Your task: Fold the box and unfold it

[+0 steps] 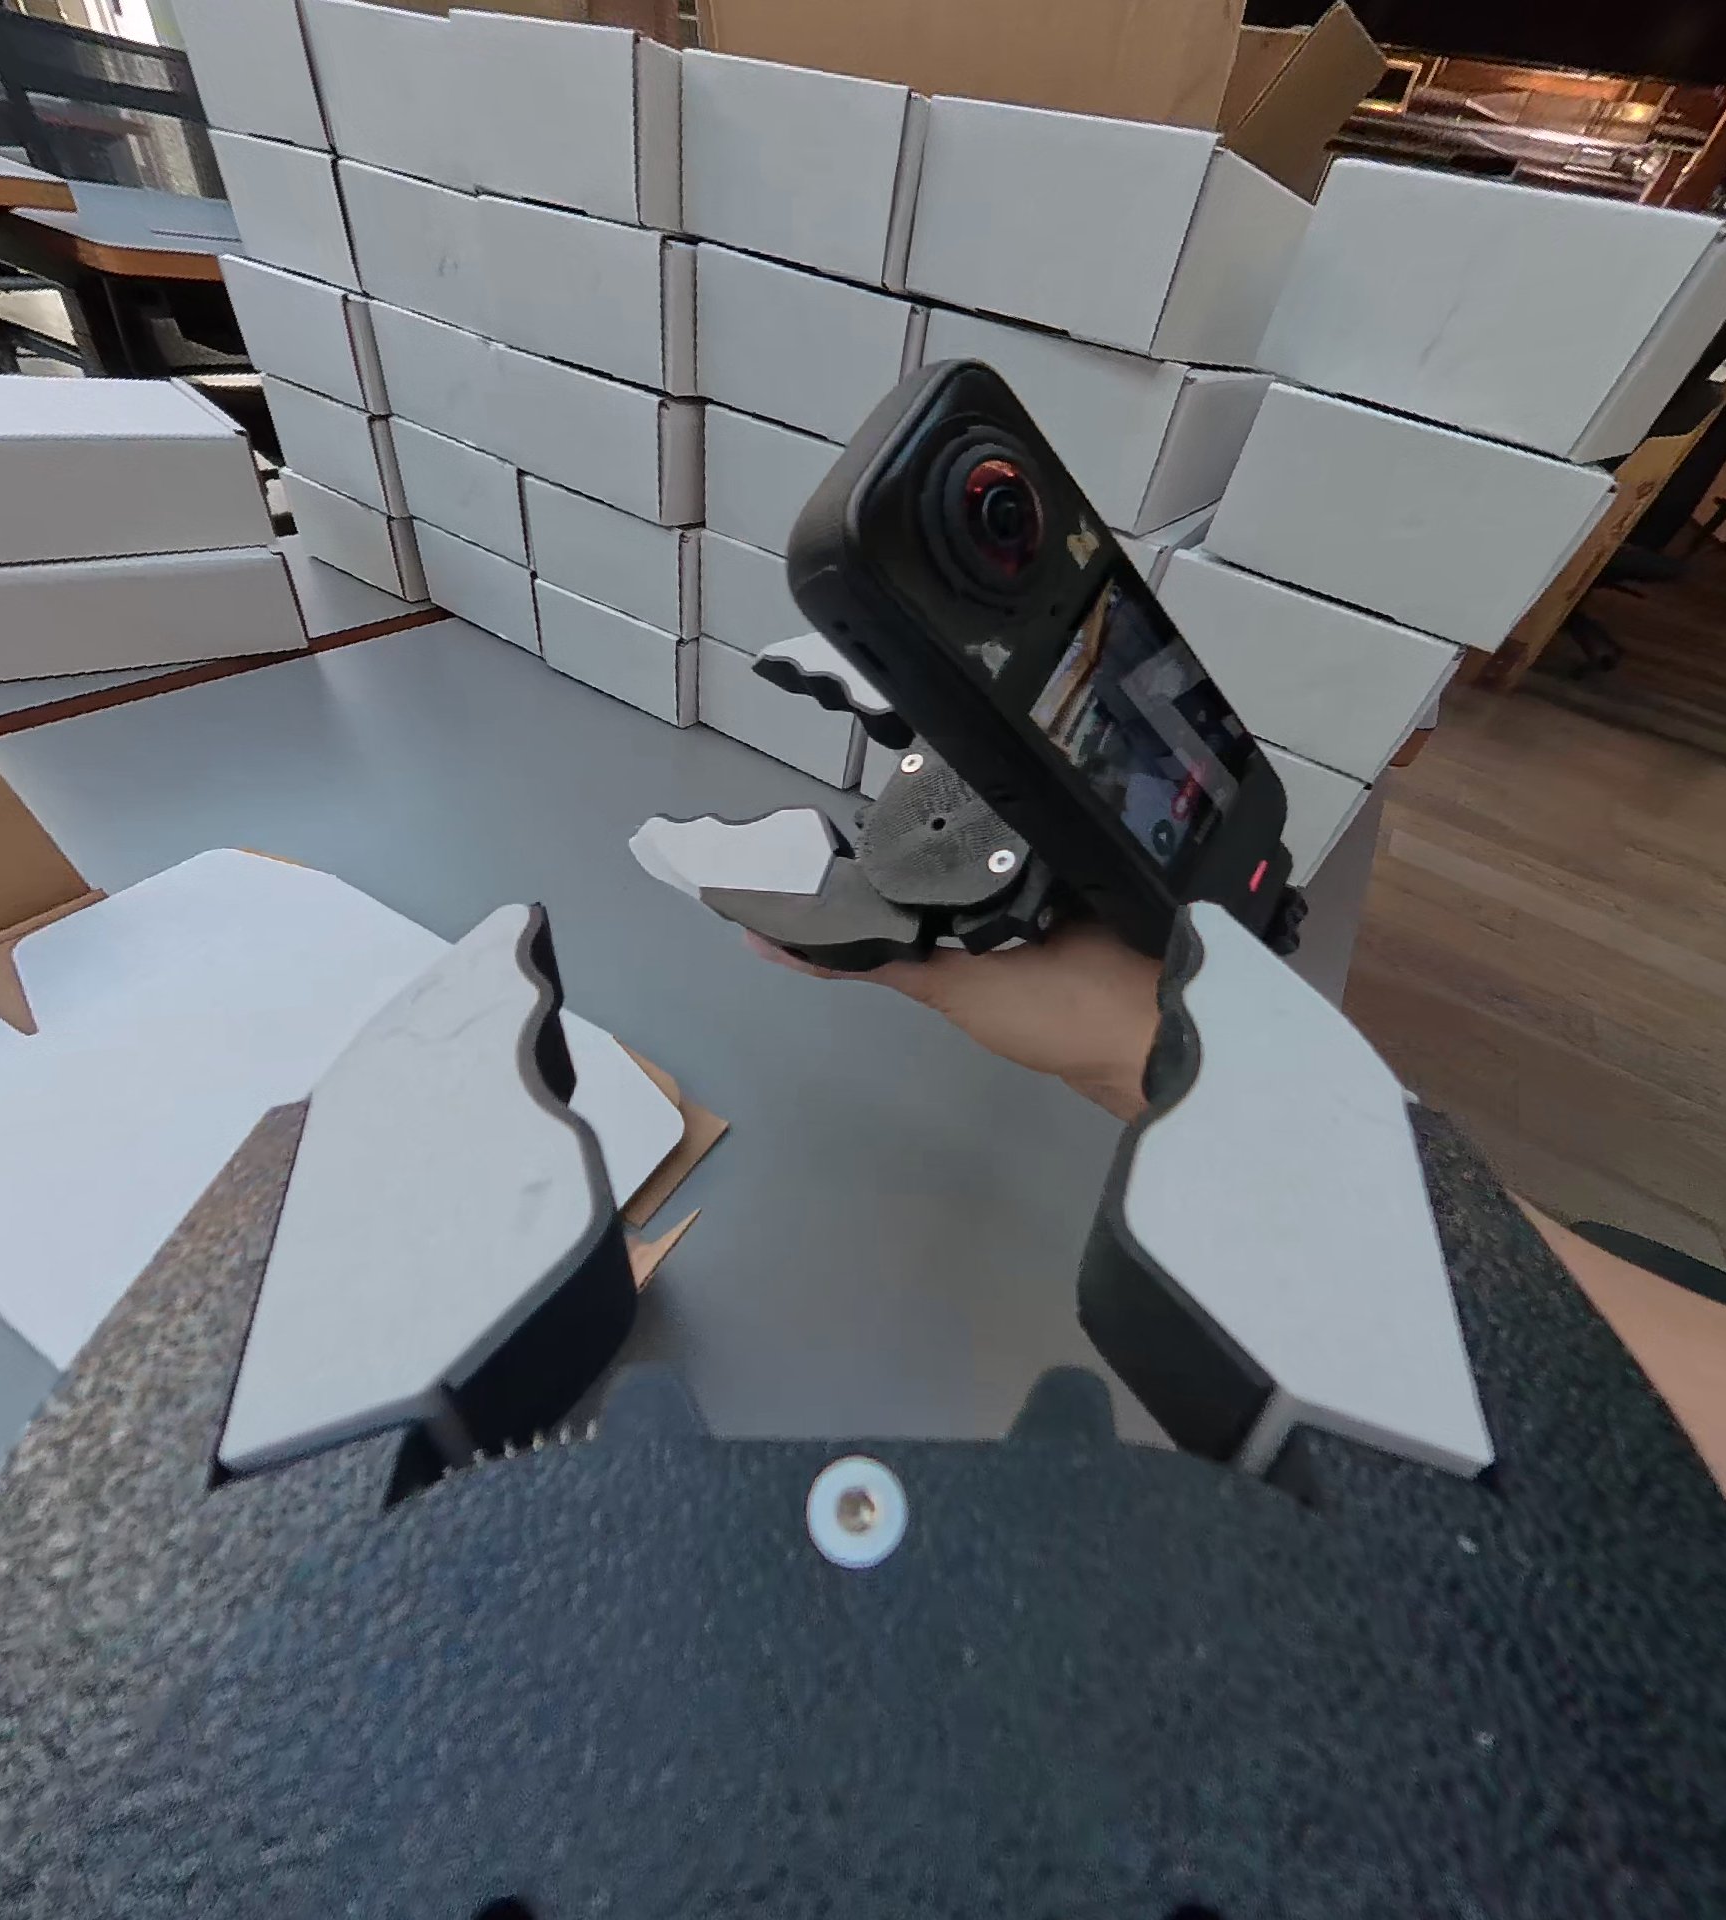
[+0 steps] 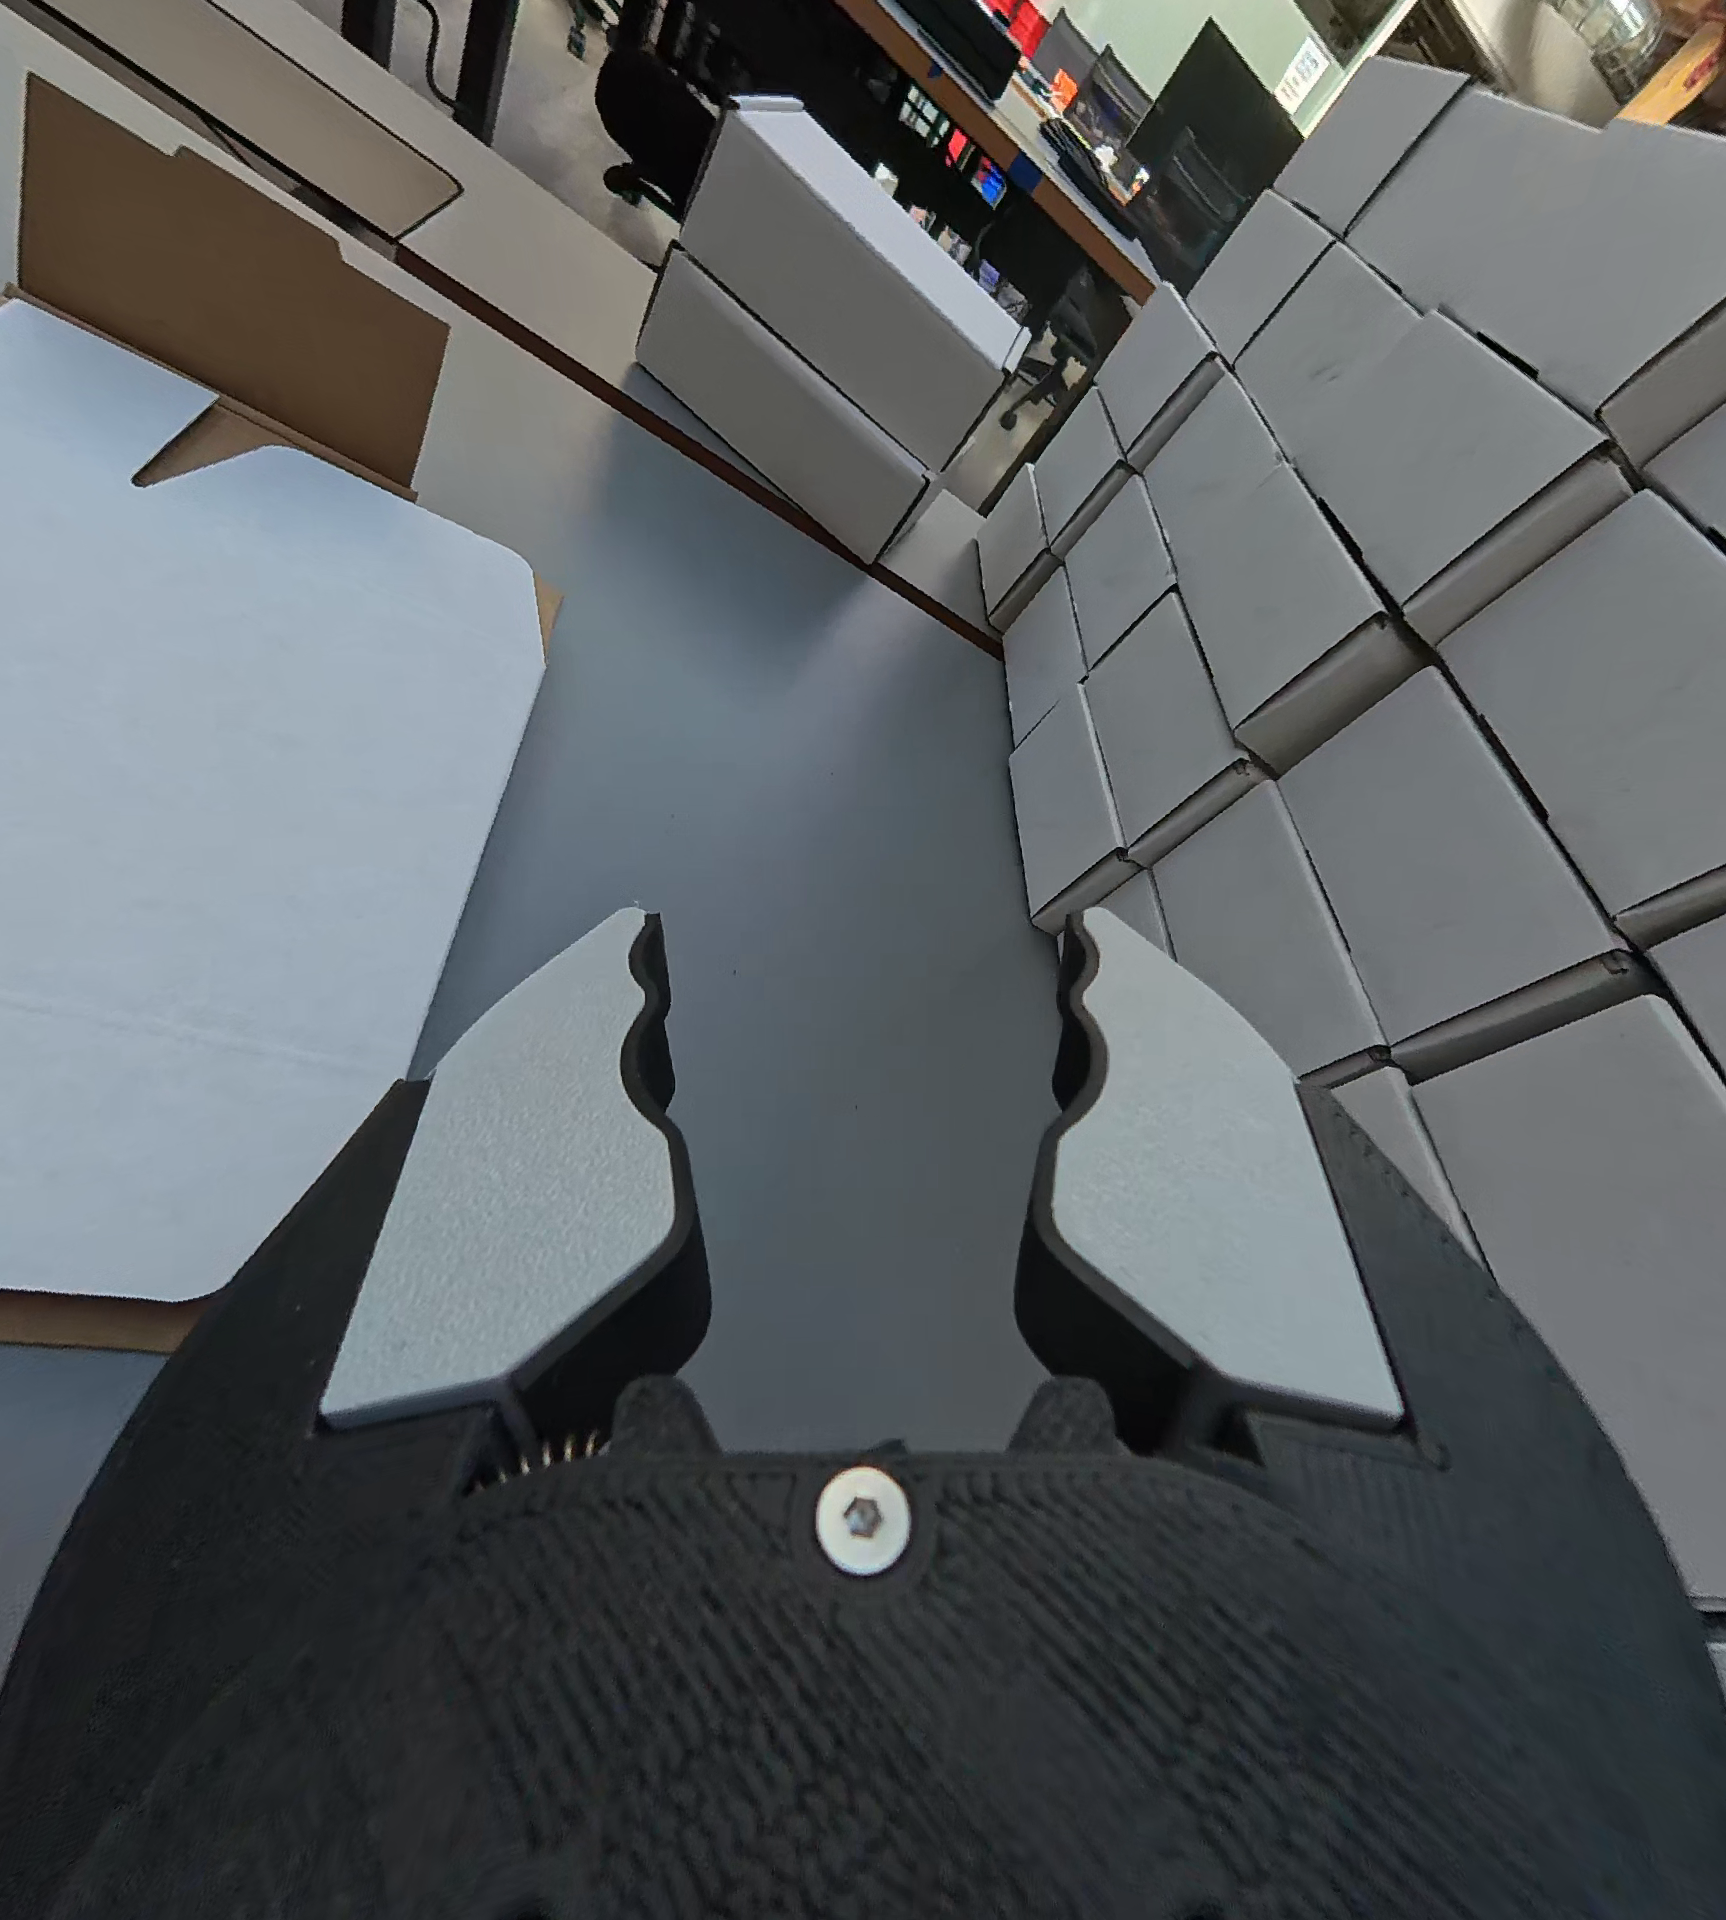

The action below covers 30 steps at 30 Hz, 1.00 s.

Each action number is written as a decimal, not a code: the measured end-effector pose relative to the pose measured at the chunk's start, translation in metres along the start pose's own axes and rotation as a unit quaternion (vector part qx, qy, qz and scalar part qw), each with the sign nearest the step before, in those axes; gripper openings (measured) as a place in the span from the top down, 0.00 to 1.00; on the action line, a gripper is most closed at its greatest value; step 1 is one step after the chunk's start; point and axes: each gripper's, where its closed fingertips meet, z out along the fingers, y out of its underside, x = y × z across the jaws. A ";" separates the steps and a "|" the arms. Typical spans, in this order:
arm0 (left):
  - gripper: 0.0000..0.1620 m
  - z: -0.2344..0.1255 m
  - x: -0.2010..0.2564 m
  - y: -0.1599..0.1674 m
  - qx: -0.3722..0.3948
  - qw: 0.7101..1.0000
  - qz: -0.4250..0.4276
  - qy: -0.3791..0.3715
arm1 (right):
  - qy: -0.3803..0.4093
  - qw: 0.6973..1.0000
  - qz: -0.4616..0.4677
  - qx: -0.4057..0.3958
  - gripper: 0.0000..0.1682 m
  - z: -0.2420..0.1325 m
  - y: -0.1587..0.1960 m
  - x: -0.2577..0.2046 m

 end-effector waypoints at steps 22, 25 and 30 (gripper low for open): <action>0.36 -0.005 -0.023 0.000 0.000 1.000 -0.013 -0.028 | -0.009 1.000 0.013 0.005 0.57 -0.001 0.005 -0.001; 0.36 -0.005 -0.022 0.000 -0.001 1.000 -0.012 -0.028 | -0.011 1.000 0.014 0.005 0.57 -0.001 0.005 -0.002; 0.36 -0.006 -0.025 0.001 -0.002 0.999 -0.010 -0.032 | -0.013 1.000 0.015 0.006 0.57 -0.002 0.006 -0.002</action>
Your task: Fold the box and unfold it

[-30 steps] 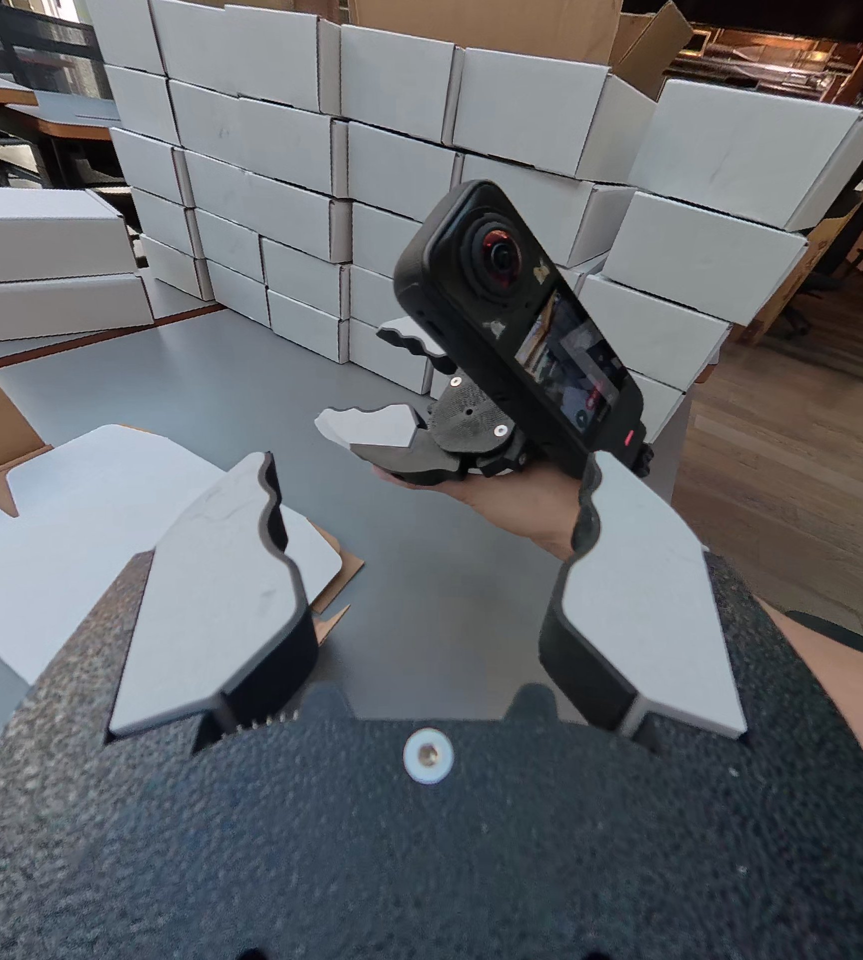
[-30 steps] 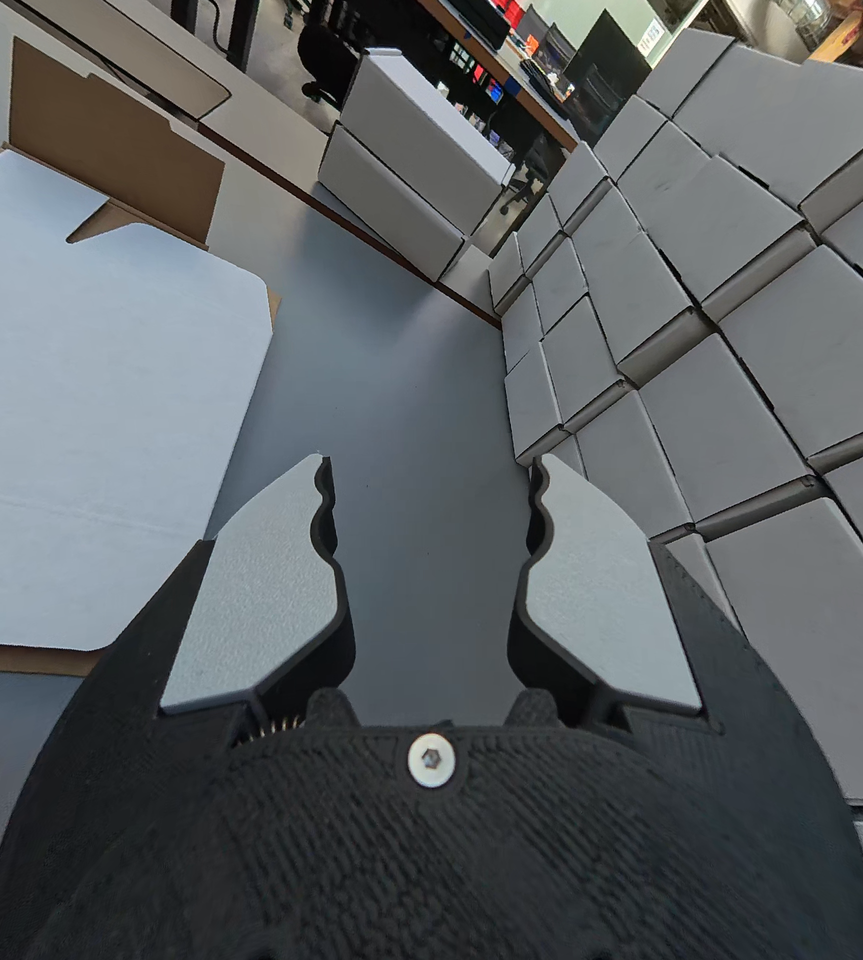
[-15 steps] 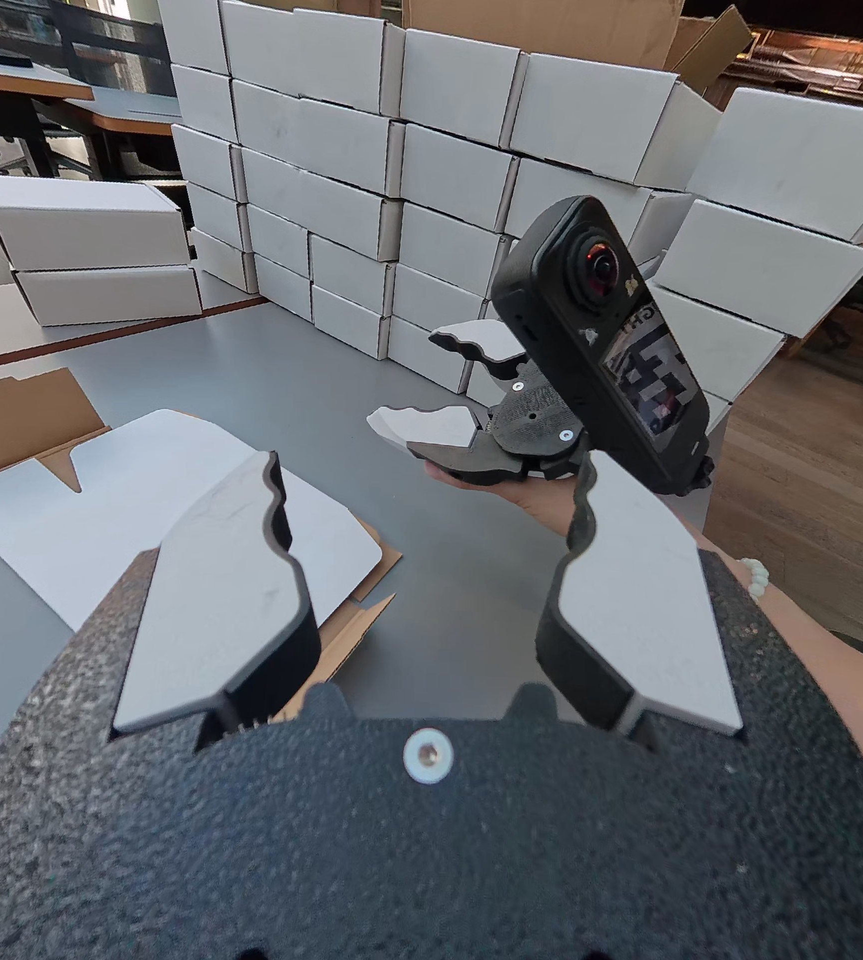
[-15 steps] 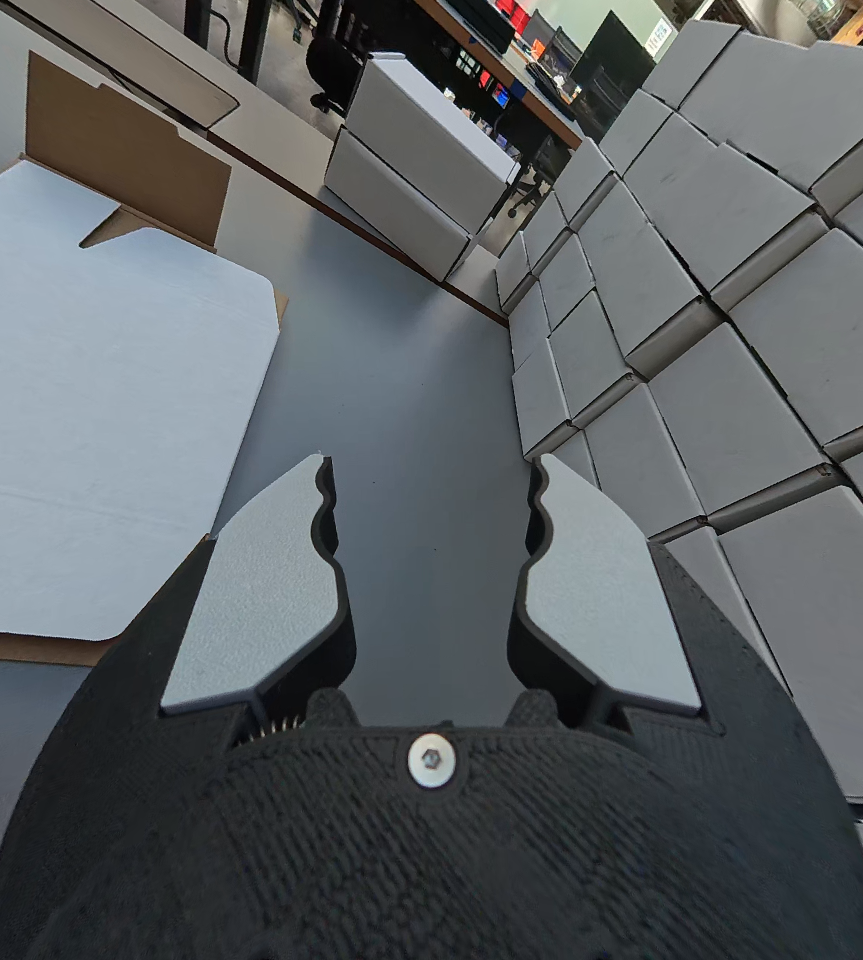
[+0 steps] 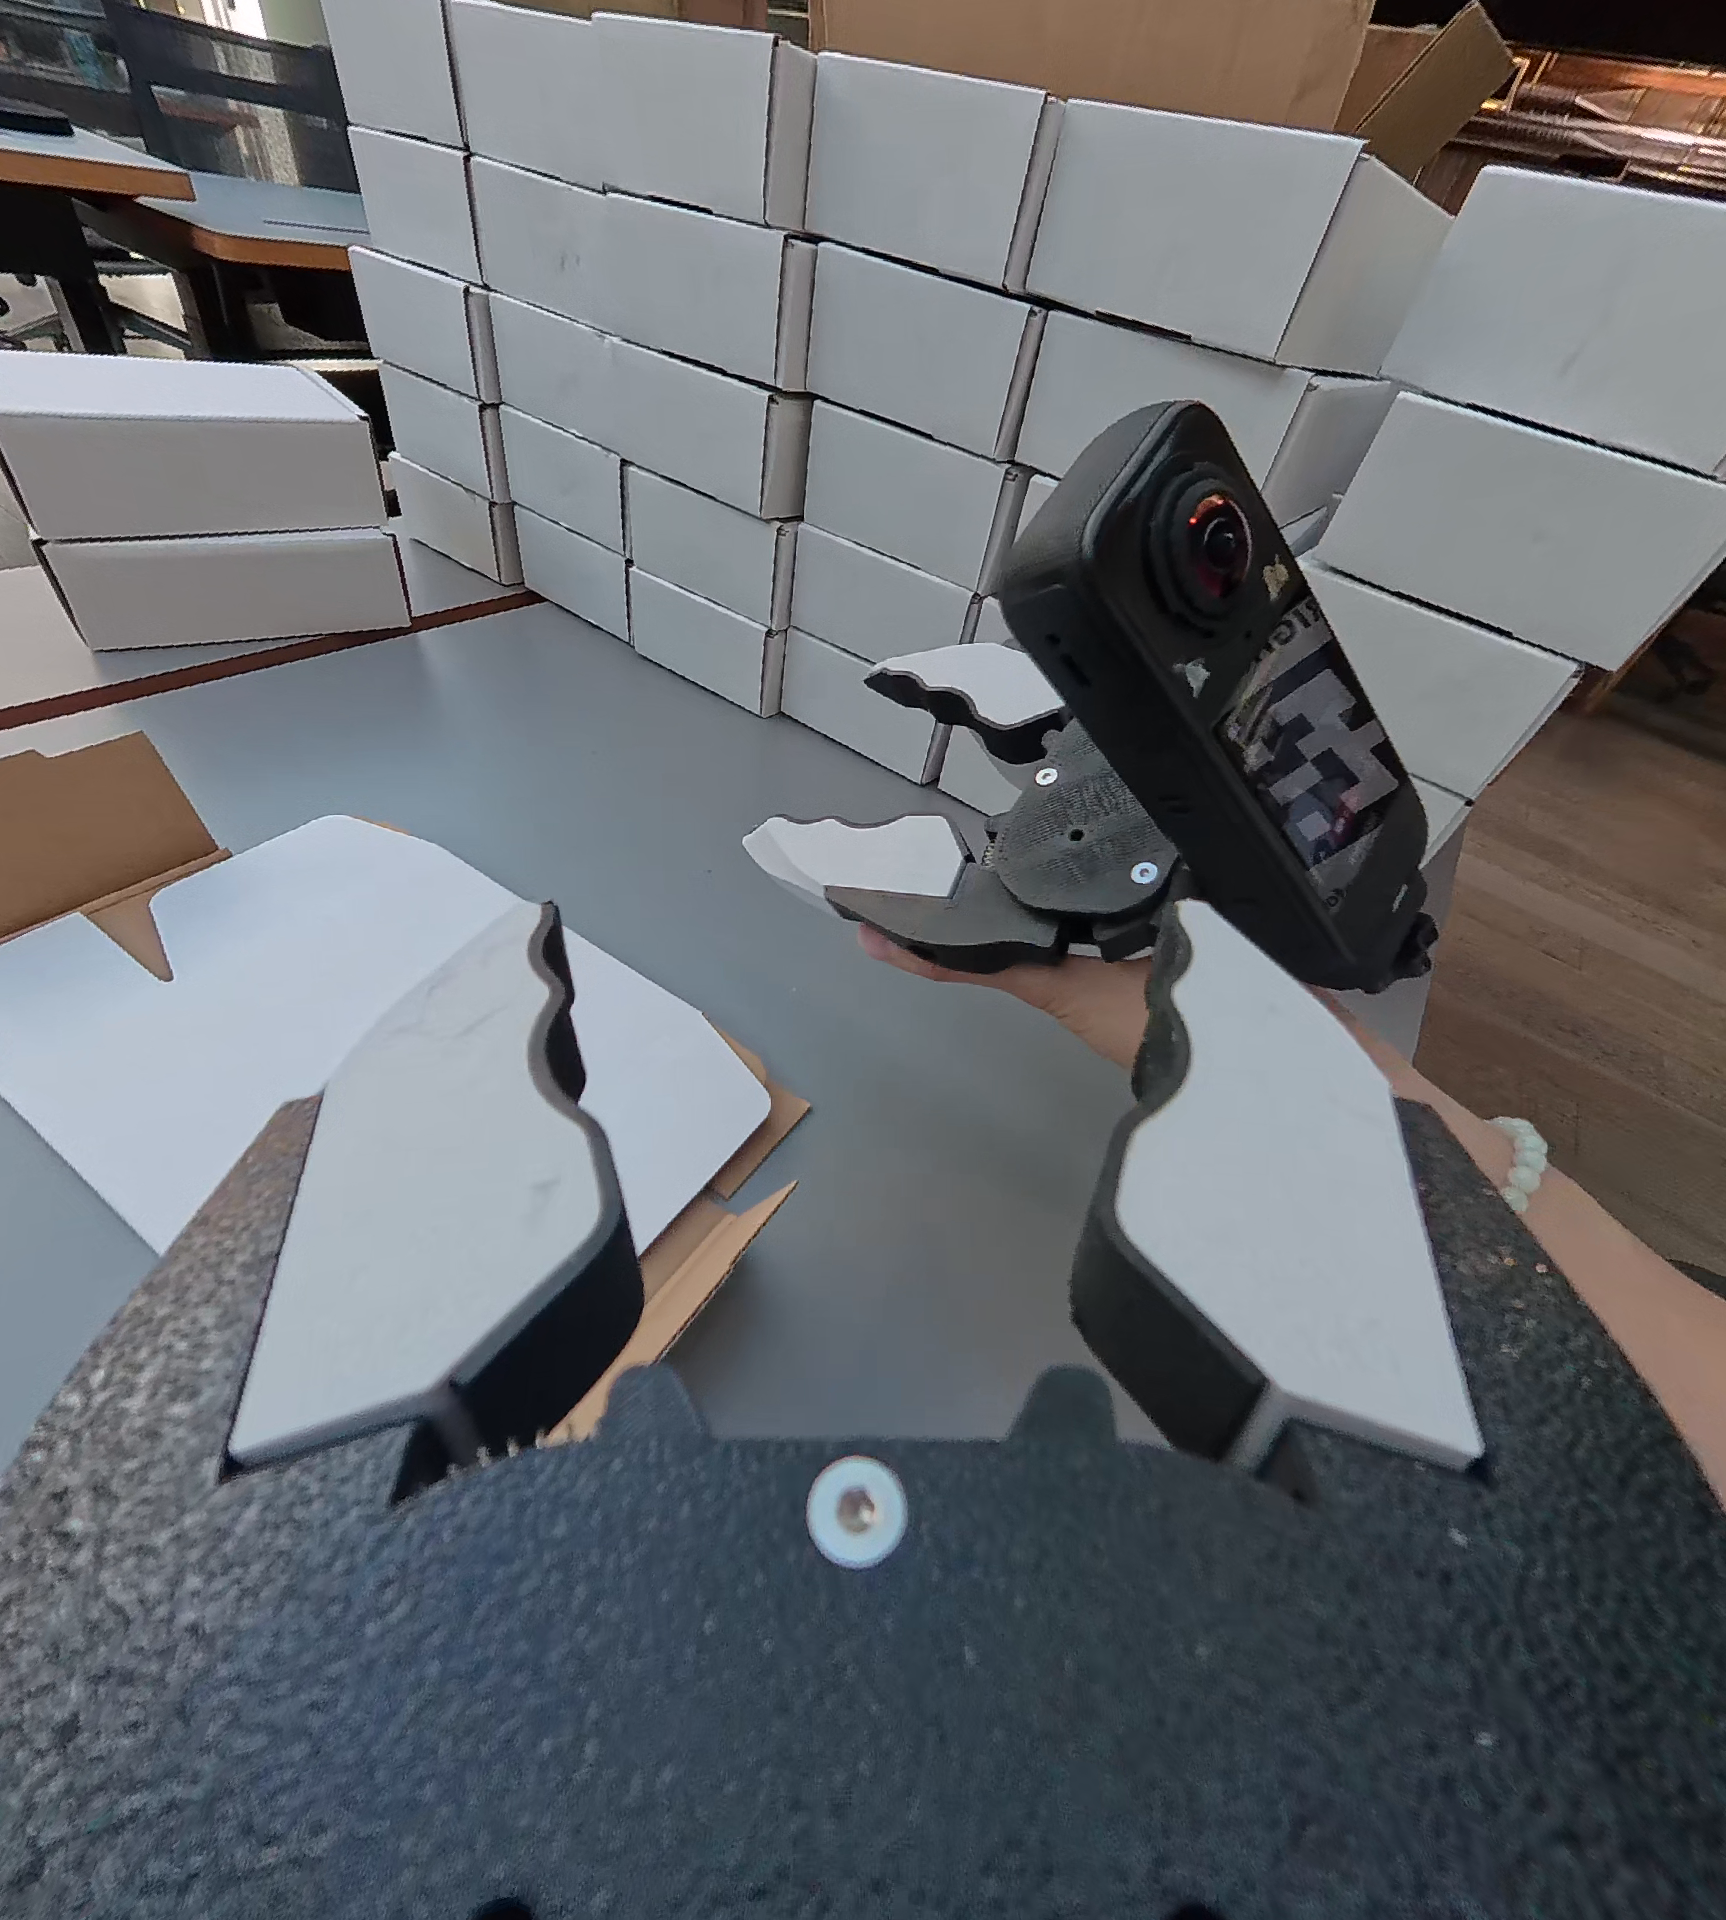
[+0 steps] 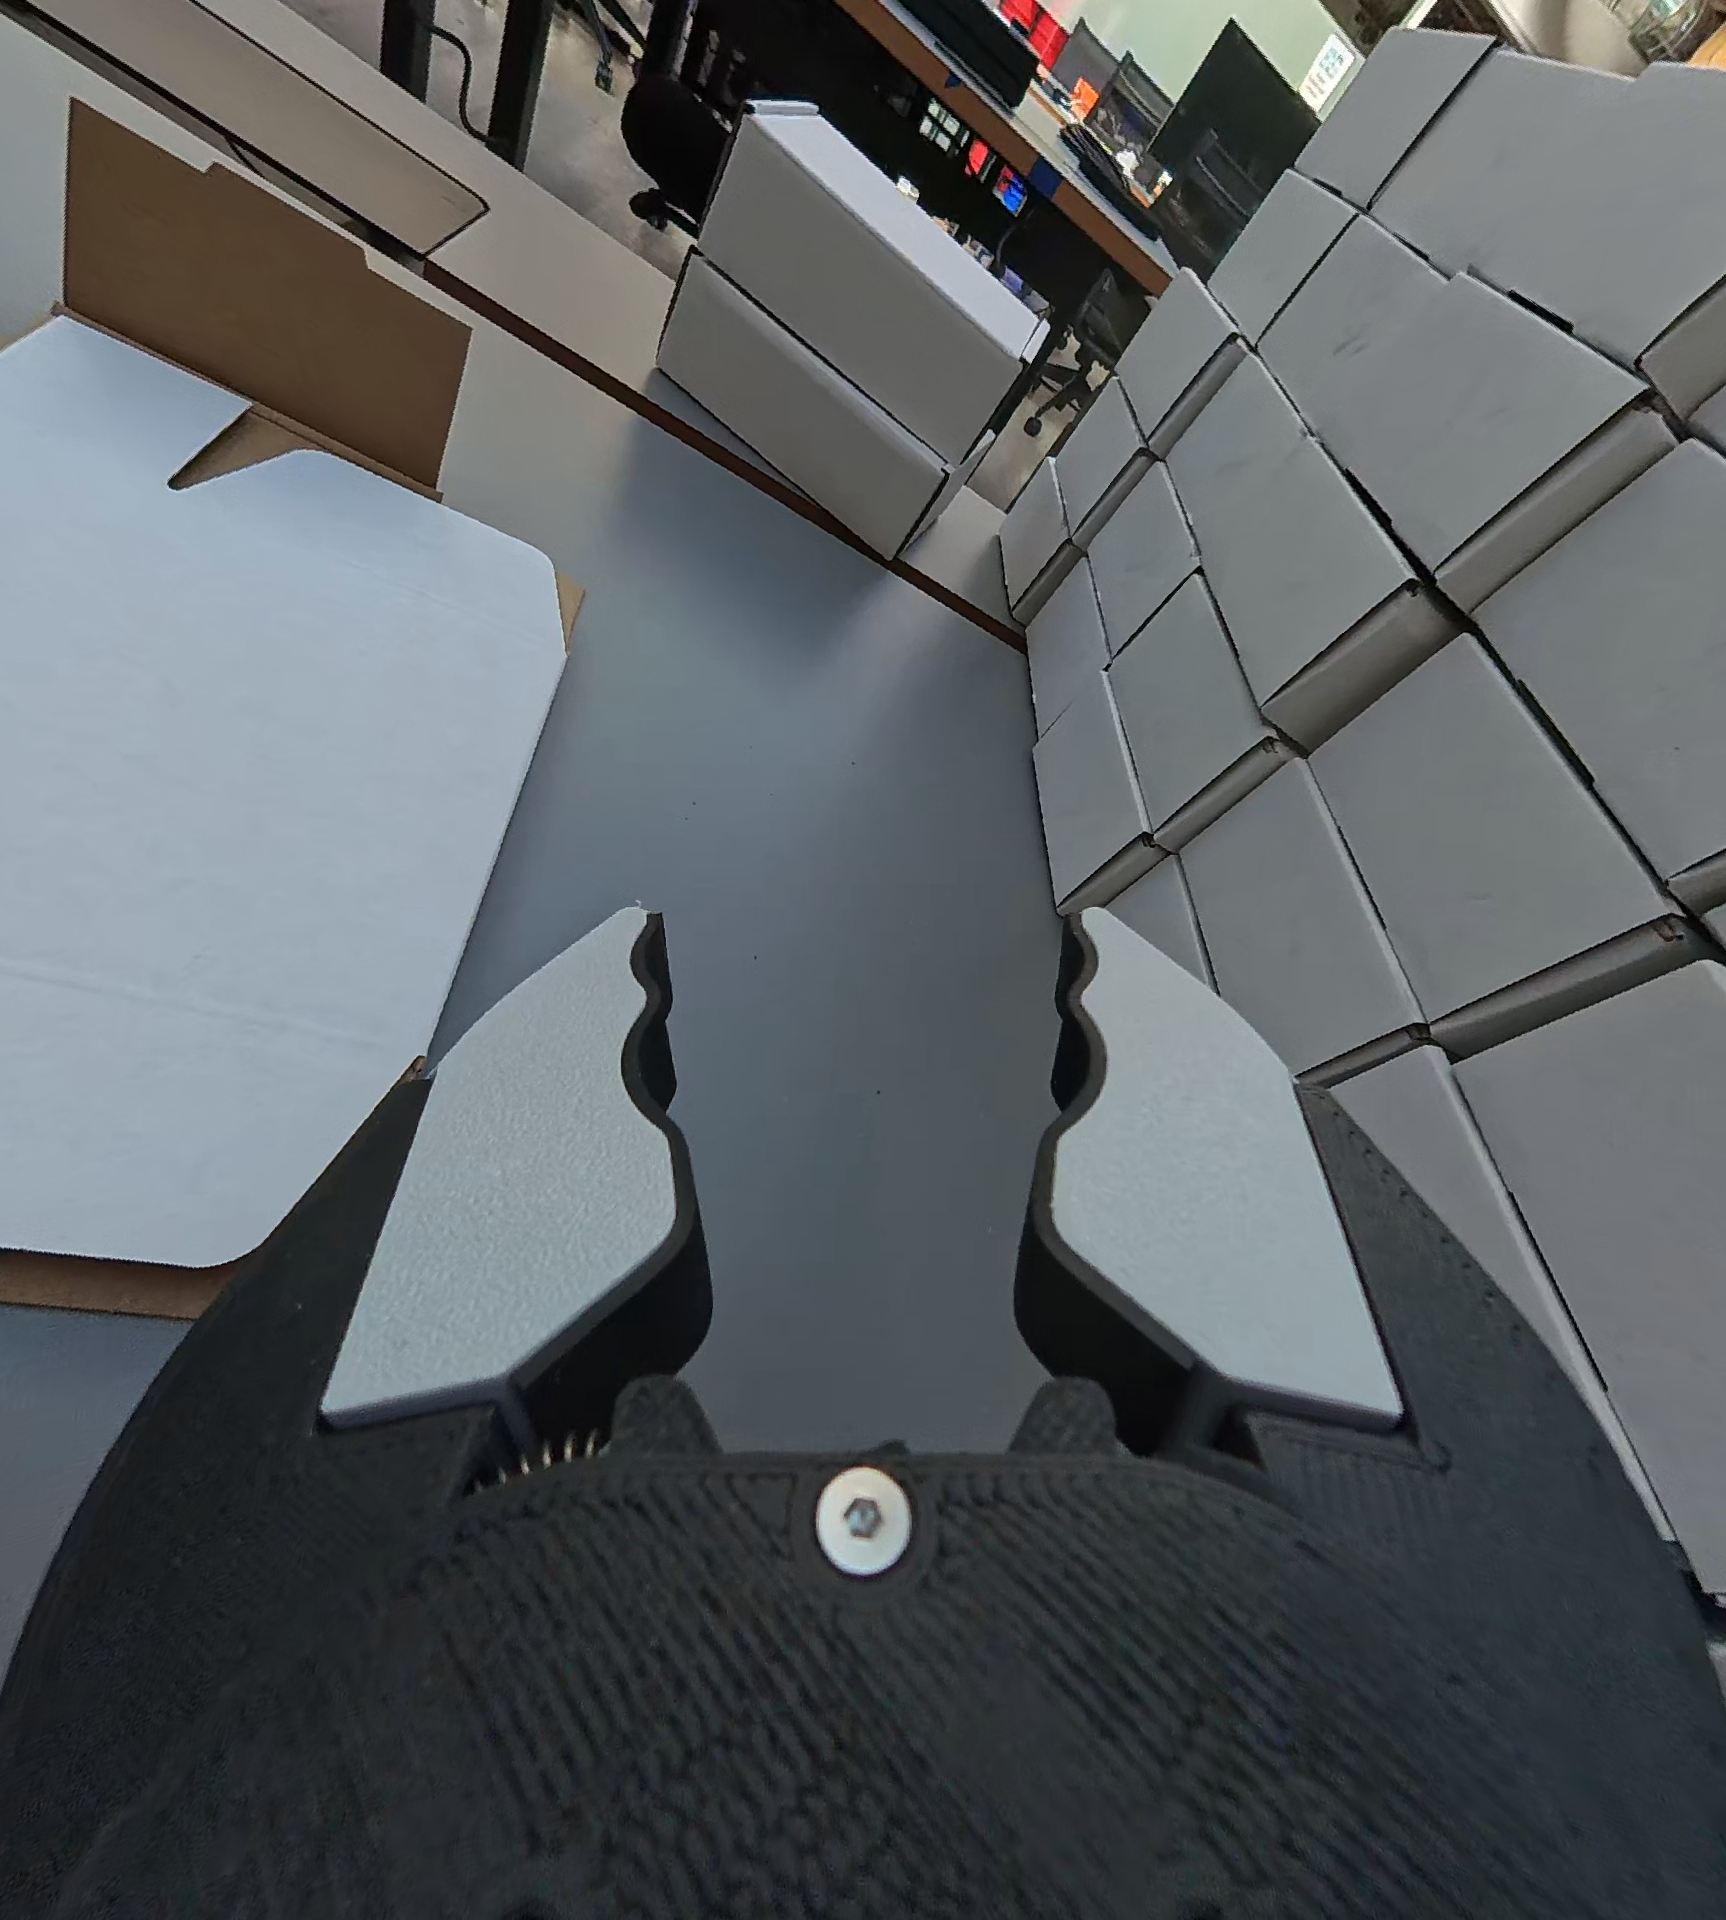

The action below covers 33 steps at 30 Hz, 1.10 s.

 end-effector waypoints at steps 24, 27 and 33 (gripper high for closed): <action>0.38 -0.003 -0.014 0.002 -0.007 1.000 0.000 -0.016 | -0.065 0.997 0.027 0.012 0.59 -0.001 0.000 -0.015; 0.38 -0.004 -0.017 0.001 -0.006 1.000 -0.001 -0.018 | -0.068 0.997 0.027 0.011 0.59 -0.001 0.001 -0.016; 0.38 -0.005 -0.019 0.002 -0.008 1.000 0.001 -0.021 | -0.087 0.995 0.040 0.016 0.59 -0.002 -0.001 -0.022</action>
